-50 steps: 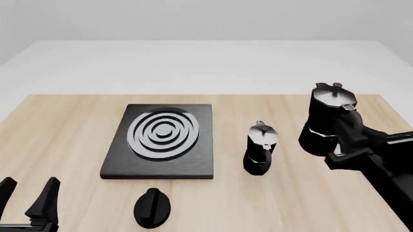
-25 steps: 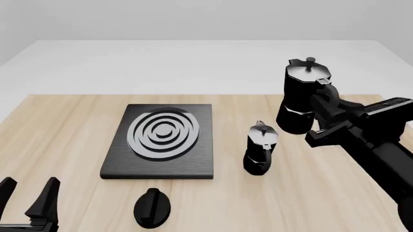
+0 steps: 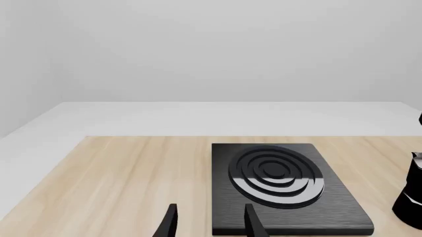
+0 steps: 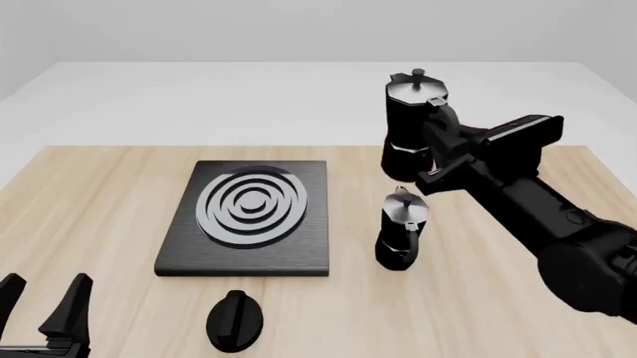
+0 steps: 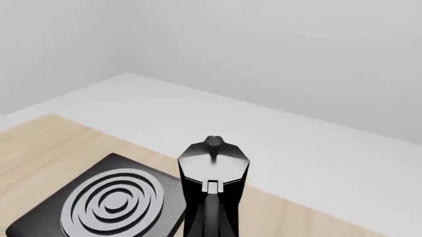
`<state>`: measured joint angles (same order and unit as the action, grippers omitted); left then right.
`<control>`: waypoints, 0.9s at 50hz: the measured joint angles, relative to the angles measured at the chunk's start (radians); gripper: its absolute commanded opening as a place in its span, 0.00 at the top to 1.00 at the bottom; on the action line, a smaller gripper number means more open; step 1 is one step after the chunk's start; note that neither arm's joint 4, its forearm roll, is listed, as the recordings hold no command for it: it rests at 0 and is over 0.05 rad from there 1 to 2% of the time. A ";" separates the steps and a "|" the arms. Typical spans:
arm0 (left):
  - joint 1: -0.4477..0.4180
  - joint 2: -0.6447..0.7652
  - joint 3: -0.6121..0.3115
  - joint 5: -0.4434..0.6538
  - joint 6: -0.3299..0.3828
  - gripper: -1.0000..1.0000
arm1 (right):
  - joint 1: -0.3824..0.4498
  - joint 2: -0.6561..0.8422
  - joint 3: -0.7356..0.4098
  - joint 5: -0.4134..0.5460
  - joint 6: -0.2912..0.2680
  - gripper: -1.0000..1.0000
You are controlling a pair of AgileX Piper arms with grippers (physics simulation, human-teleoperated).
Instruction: Put the right moka pot on the stove.
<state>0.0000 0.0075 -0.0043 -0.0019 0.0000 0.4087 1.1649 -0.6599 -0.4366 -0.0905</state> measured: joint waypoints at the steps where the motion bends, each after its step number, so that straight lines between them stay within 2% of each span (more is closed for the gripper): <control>1: 0.000 0.000 0.000 0.000 0.000 0.00 | 0.003 0.011 -0.006 -0.004 -0.001 1.00; 45: 0.000 0.000 0.000 0.000 0.000 0.00 | 0.134 0.462 -0.255 -0.203 -0.031 1.00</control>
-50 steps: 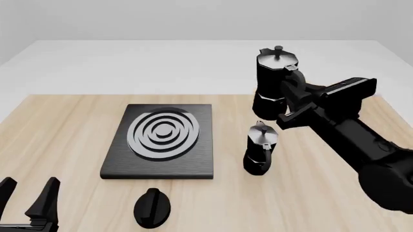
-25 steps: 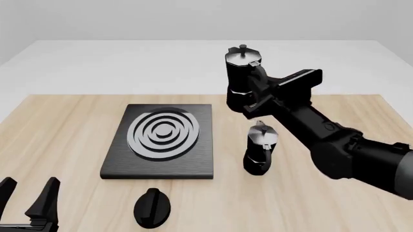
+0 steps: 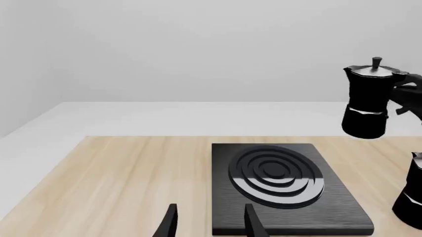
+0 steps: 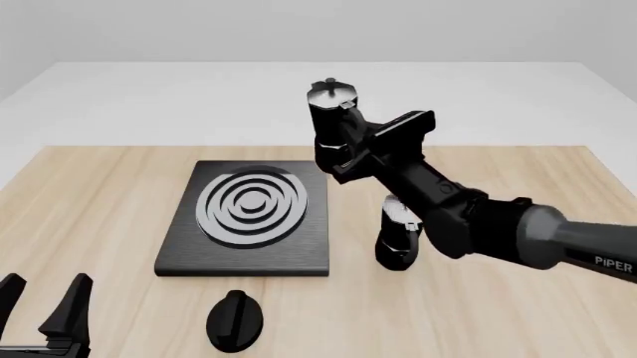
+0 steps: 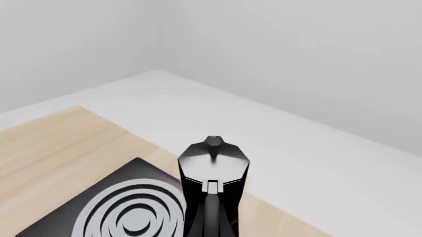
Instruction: Put the right moka pot on the stove.
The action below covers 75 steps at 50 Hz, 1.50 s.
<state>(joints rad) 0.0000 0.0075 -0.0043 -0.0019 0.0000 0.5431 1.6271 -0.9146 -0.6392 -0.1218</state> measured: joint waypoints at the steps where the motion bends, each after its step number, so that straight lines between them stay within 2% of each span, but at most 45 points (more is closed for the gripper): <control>1: 0.000 0.000 0.000 0.000 0.000 0.00 | 0.003 0.009 -0.005 -0.004 0.001 1.00; 17: 0.000 0.000 0.000 0.000 0.000 0.00 | 0.056 0.144 -0.071 -0.060 0.018 1.00; 46: 0.000 0.000 0.000 0.000 0.000 0.00 | 0.136 0.366 -0.231 -0.088 0.024 1.00; 75: 0.000 0.000 0.000 0.000 0.000 0.00 | 0.185 0.497 -0.331 -0.110 0.046 1.00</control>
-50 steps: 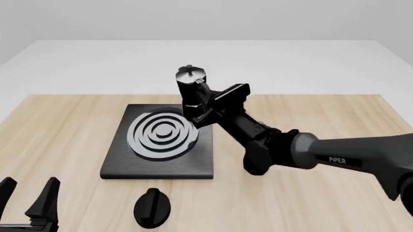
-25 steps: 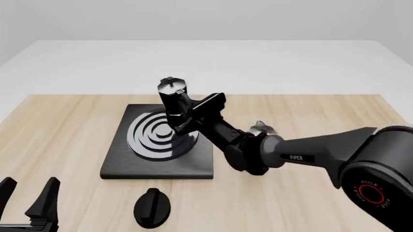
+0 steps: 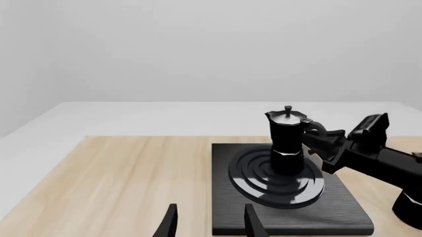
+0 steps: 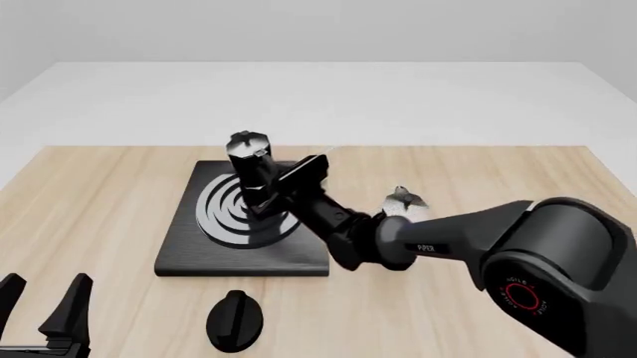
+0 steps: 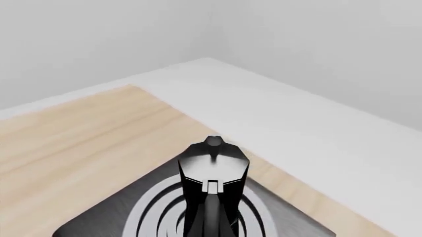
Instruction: Put the right moka pot on the stove.
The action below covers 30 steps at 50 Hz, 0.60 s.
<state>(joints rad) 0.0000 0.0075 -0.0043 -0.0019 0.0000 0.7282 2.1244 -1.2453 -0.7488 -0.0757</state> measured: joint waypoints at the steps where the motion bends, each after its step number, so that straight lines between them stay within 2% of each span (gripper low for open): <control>1: 0.000 0.000 0.000 0.000 0.000 0.00 | 0.001 0.004 -0.004 0.000 0.001 1.00; 30: 0.000 0.000 0.000 0.000 0.000 0.00 | 0.006 0.059 -0.048 -0.023 0.037 1.00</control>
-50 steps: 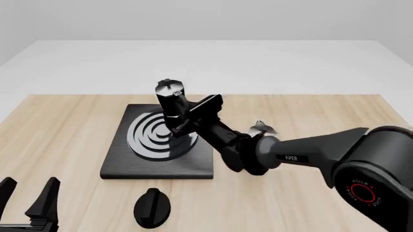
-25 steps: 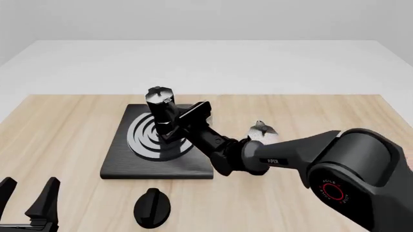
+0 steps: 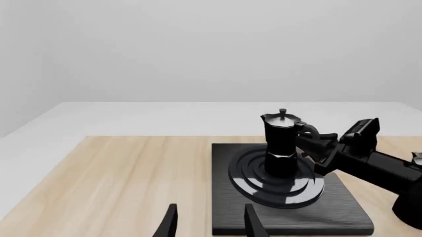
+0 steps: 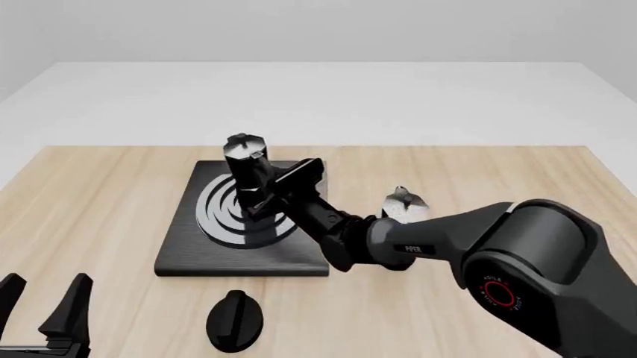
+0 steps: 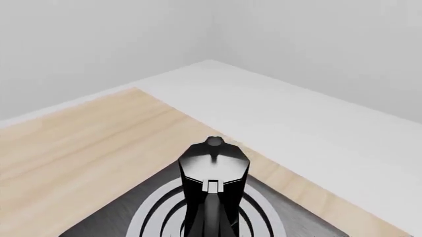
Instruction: Put the right moka pot on the stove.
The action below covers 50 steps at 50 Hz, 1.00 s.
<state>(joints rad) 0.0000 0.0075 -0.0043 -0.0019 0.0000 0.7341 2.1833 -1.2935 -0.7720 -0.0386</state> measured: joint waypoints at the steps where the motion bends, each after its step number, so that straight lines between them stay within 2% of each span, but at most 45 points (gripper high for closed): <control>1: 0.000 0.000 0.000 0.000 0.000 0.00 | 0.000 0.000 0.000 -0.001 0.001 0.00; 25: 0.000 0.000 0.000 0.000 0.000 0.00 | -0.005 -0.043 0.043 0.001 0.004 0.00; 50: 0.000 0.000 0.000 0.000 0.000 0.00 | 0.005 -0.155 0.147 0.013 -0.009 0.00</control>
<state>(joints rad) 0.0000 0.0075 -0.0043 -0.0019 0.0000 0.7386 2.0279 -1.1468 -0.7591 -0.0480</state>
